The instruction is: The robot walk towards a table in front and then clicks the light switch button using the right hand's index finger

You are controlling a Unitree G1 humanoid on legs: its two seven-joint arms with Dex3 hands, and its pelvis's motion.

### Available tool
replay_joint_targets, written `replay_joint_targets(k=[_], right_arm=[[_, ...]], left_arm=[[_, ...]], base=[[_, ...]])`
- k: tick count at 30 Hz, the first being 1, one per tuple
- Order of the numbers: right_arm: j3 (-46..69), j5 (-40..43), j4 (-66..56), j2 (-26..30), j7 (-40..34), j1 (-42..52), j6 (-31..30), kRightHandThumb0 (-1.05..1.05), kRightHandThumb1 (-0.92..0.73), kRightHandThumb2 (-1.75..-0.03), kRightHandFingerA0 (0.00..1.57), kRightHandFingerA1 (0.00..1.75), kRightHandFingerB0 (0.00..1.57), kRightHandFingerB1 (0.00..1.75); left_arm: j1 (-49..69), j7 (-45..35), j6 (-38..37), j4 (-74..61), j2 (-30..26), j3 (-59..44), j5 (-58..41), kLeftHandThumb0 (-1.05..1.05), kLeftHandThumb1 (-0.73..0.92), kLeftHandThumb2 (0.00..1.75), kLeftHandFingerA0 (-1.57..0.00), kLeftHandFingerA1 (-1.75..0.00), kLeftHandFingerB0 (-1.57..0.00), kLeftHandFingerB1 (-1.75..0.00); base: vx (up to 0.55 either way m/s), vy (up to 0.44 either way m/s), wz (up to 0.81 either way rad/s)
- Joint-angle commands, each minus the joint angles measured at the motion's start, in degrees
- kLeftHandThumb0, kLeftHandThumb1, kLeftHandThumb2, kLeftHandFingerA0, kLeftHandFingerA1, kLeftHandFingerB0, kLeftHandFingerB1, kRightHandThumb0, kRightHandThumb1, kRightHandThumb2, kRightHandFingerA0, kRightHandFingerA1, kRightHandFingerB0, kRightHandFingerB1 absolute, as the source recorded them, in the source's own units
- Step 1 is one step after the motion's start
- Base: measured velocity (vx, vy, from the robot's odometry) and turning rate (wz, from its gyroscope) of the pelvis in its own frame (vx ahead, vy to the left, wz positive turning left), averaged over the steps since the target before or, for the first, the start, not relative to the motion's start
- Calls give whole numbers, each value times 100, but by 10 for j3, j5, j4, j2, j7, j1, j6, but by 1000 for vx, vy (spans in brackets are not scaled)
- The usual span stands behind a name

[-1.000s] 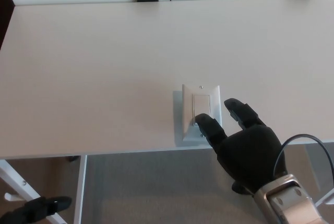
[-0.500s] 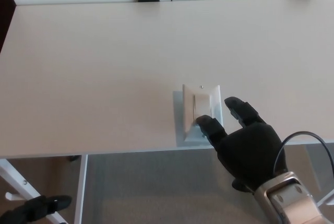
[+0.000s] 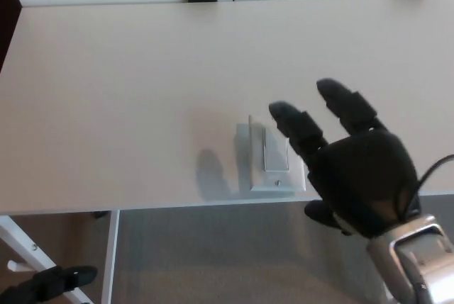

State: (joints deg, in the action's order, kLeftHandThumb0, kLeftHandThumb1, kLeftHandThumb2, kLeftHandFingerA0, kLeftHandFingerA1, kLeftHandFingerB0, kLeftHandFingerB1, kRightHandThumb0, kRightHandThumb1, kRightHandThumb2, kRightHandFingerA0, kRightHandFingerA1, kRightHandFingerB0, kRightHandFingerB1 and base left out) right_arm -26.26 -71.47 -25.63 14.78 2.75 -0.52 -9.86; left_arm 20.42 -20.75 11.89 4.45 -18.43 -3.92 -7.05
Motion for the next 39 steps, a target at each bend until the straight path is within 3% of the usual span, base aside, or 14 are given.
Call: replay_joint_targets(k=[1, 2, 5, 6, 9, 11, 16, 17, 20, 22, 27, 31, 32, 39], right_arm=[[31, 55, -98, 23, 37, 68, 24, -78, -38, -58, 0, 8, 0, 23], [40, 66, -131, 34, 33, 107, 35, -63, -37, -80, 0, 9, 0, 3], [63, 88, -191, 57, 12, 199, 61, -71, -27, -68, 0, 0, 6, 13], [71, 95, -202, 63, 6, 224, 67, -78, -36, -57, 0, 0, 0, 28], [101, 119, -226, 80, -9, 306, 89, -70, -34, -56, 0, 2, 1, 27], [143, 161, -212, 97, -35, 397, 109, -63, -27, -64, 0, 2, 7, 13], [193, 251, -145, 76, -83, 489, 153, -57, -28, -62, 0, 1, 7, 11], [198, 275, -121, 72, -102, 497, 179, -50, -34, -70, 0, 13, 0, 13], [199, 347, -32, 49, -135, 511, 246, -50, -39, -67, 0, 0, 12, 9], [195, 363, 89, 27, -180, 489, 293, -54, -37, -65, 0, 2, 9, 11], [216, 391, 210, -8, -151, 435, 273, -50, -31, -65, 0, 18, 6, 17], [233, 455, 271, -17, -95, 400, 300, -49, -41, -67, 0, 12, 4, 21], [237, 462, 275, -19, -88, 399, 300, -50, -30, -69, 0, 24, 0, 23], [246, 466, 324, -25, -90, 385, 329, -52, -31, -69, 0, 23, 0, 22]], left_arm=[[6, -6, 9, 1, -13, -3, 5, -31, 77, 63, -43, -44, -36, -39], [7, -7, 9, 2, -14, -4, 5, -30, 77, 63, -43, -44, -36, -39], [10, -5, 10, 0, -14, -3, 8, -30, 77, 63, -45, -44, -37, -39], [12, -4, 10, 1, -13, -3, 7, -29, 78, 63, -45, -44, -37, -39], [15, -5, 6, 8, -11, -4, 4, -29, 78, 63, -44, -44, -37, -39], [20, -4, 4, 12, -7, -4, 4, -28, 77, 62, -45, -44, -36, -38], [30, -7, -12, 15, -5, 0, 6, -29, 78, 63, -44, -45, -37, -39], [31, -7, -14, 19, -2, 0, 4, -30, 78, 63, -44, -45, -38, -40], [34, -4, -18, 28, 5, 2, 5, -30, 77, 63, -44, -45, -38, -40], [42, -1, -18, 28, 7, 7, 10, -31, 75, 62, -45, -44, -37, -38], [49, -3, -21, 31, 11, 4, 5, -32, 77, 63, -44, -45, -37, -39], [51, -3, -35, 40, 13, -3, 1, -32, 77, 63, -42, -43, -37, -39], [51, -2, -31, 39, 13, -2, 2, -31, 77, 63, -43, -44, -37, -39], [63, -6, -43, 47, 13, -9, -3, -31, 77, 63, -43, -44, -36, -39]], base=[[0, 0, 0], [0, 0, 0], [0, 0, 0], [0, 0, 0], [0, 0, 0], [0, 0, 0], [0, 0, 0], [0, 0, 0], [0, 0, 0], [0, 0, 0], [0, 0, 0], [0, 0, 0], [0, 0, 0], [0, 0, 0]])
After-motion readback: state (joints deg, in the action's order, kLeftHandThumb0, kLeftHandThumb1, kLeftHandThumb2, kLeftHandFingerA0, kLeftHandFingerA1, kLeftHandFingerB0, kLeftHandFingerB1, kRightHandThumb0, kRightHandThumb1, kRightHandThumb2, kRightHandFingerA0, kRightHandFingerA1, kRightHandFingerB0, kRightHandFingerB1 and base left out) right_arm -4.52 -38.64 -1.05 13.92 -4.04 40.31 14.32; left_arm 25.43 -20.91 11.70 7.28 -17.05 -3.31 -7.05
